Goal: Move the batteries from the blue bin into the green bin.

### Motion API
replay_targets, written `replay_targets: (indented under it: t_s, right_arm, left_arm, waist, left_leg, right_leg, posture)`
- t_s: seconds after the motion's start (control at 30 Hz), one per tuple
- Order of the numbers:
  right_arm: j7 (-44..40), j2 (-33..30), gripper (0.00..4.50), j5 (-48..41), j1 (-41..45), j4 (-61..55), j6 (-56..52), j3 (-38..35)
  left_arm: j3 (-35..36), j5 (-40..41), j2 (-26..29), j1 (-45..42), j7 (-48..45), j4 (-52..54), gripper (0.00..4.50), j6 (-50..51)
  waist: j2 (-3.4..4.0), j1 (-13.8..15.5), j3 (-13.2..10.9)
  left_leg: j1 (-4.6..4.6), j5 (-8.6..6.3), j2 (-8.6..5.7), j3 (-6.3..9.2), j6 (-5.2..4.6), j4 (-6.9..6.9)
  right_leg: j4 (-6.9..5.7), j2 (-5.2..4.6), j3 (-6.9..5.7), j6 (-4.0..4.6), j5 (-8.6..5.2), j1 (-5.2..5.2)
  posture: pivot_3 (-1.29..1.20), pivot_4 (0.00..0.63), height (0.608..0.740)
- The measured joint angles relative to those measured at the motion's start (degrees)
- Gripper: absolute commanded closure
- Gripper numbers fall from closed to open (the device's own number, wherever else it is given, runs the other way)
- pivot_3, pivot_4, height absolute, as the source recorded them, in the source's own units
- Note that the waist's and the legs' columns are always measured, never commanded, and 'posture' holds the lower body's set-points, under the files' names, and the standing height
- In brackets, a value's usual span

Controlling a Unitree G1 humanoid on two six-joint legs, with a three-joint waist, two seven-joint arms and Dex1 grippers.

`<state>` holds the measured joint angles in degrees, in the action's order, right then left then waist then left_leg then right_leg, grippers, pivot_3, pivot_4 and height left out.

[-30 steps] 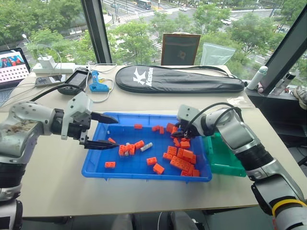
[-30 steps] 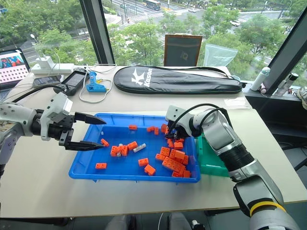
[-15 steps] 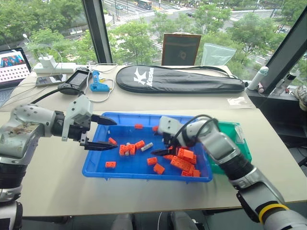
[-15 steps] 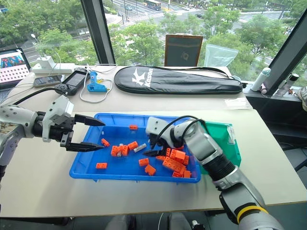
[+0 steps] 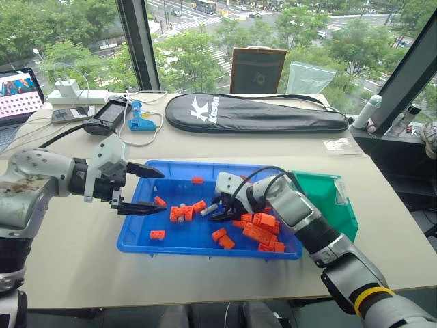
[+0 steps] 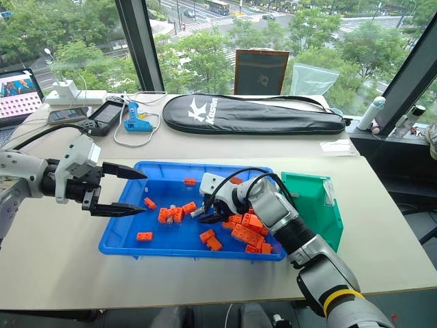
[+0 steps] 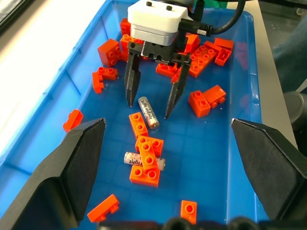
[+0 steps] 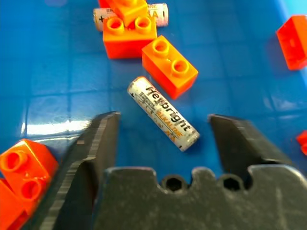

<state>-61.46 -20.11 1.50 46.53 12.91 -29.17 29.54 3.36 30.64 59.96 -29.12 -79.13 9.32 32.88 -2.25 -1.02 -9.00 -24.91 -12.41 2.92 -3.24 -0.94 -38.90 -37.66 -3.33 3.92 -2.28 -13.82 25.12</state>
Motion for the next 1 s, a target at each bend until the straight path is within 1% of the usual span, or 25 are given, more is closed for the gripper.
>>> replay_targets:
  t_s: [0.03,0.17,0.2,0.33,0.4,0.5,0.57,0.67,0.8,0.9,1.0]
  right_arm:
    - [-0.8,-0.4,2.71,0.0,0.0,-0.4,0.0,0.2]
    - [-2.7,-2.3,4.07,-0.1,-0.1,-2.5,-1.0,0.7]
    - [-3.3,-3.0,4.24,-0.2,-0.1,-3.4,-1.4,0.6]
    - [-5.0,-6.7,4.24,-1.7,-0.4,-8.4,-4.8,-1.0]
    - [-6.1,-10.0,4.24,-3.6,-0.6,-12.7,-7.8,-3.1]
    - [-7.6,-17.2,4.24,-8.5,-0.8,-20.3,-13.9,-11.0]
    - [-8.0,-23.7,4.24,-9.8,-0.9,-23.2,-16.7,-15.9]
    - [-7.3,-31.5,4.24,-9.6,-3.6,-23.6,-18.0,-20.3]
    - [-6.7,-39.7,4.24,-10.1,-11.6,-20.8,-19.2,-26.4]
    - [-5.4,-41.6,4.24,-10.1,-14.3,-20.4,-19.2,-29.1]
    - [-3.4,-41.4,4.24,-10.9,-17.1,-20.7,-19.1,-30.4]
  left_arm:
    - [0.0,0.2,0.0,0.2,0.1,0.1,0.0,0.1]
    - [0.2,1.4,0.1,0.9,-0.5,1.2,0.0,1.6]
    - [0.2,1.6,0.3,0.9,-0.7,1.2,0.0,1.9]
    - [0.2,2.5,0.1,0.4,-1.2,1.2,0.0,2.3]
    - [0.1,3.6,-1.0,-0.7,-1.7,1.2,0.0,2.6]
    - [-0.6,4.8,-2.9,-3.5,-1.8,1.0,0.0,3.1]
    - [-1.5,5.1,-3.6,-5.5,-2.0,0.8,0.0,3.7]
    - [-2.9,5.2,-5.2,-7.7,-2.4,-0.8,0.0,3.8]
    - [-5.4,3.7,-7.5,-10.5,-3.4,-4.0,0.0,2.6]
    - [-6.7,2.3,-8.3,-12.0,-3.9,-6.5,0.0,2.0]
    - [-7.7,0.4,-9.8,-13.8,-4.1,-8.4,0.0,0.3]
  waist:
    - [0.0,0.0,0.0]
    - [0.0,0.0,0.0]
    - [0.0,0.1,0.0]
    - [0.0,0.2,0.0]
    - [0.01,0.4,0.0]
    - [0.0,0.9,0.0]
    - [0.0,1.1,0.0]
    - [0.0,1.1,0.0]
    - [0.01,1.1,0.0]
    - [0.01,0.3,0.0]
    - [0.01,-0.1,0.0]
  left_leg:
    - [0.0,0.0,0.0,0.0,0.0,0.0]
    - [0.0,0.0,0.0,0.0,0.0,-0.01]
    - [0.0,0.0,0.0,0.0,0.0,0.0]
    - [-0.01,0.0,-0.01,-0.01,0.0,-0.01]
    - [-0.01,0.0,-0.01,0.0,0.0,-0.01]
    - [-0.06,0.0,-0.03,0.01,0.0,-0.04]
    - [-0.05,0.0,-0.06,0.0,0.0,-0.02]
    - [-0.04,0.0,-0.06,-0.02,0.0,-0.02]
    - [-0.04,0.0,-0.08,-0.02,0.0,-0.02]
    - [-0.01,0.0,-0.08,-0.02,-0.01,-0.02]
    - [0.04,0.0,-0.07,0.01,-0.01,-0.01]
  right_leg:
    - [0.0,0.0,0.0,0.0,0.0,0.0]
    - [0.0,0.0,0.0,0.0,0.0,0.0]
    - [0.0,0.0,0.0,0.0,0.0,0.0]
    - [0.01,-0.01,0.0,0.0,0.0,0.01]
    - [0.03,-0.02,-0.01,0.0,0.0,0.0]
    - [0.07,-0.04,-0.02,0.0,0.0,-0.03]
    - [0.12,-0.06,-0.02,-0.01,0.0,-0.05]
    - [0.13,-0.05,-0.02,-0.01,-0.01,-0.05]
    - [0.13,-0.05,0.0,-0.02,-0.01,-0.05]
    - [0.07,-0.03,0.05,-0.01,-0.01,-0.03]
    - [0.04,0.0,0.07,-0.01,-0.01,-0.04]
  posture:
    - [0.0,0.15,0.74]
    - [0.0,0.15,0.74]
    - [0.0,0.15,0.74]
    - [0.0,0.15,0.74]
    - [0.0,0.15,0.74]
    - [0.0,0.15,0.74]
    - [0.0,0.15,0.74]
    - [0.0,0.15,0.74]
    - [0.0,0.15,0.74]
    - [0.0,0.15,0.74]
    - [0.0,0.15,0.74]
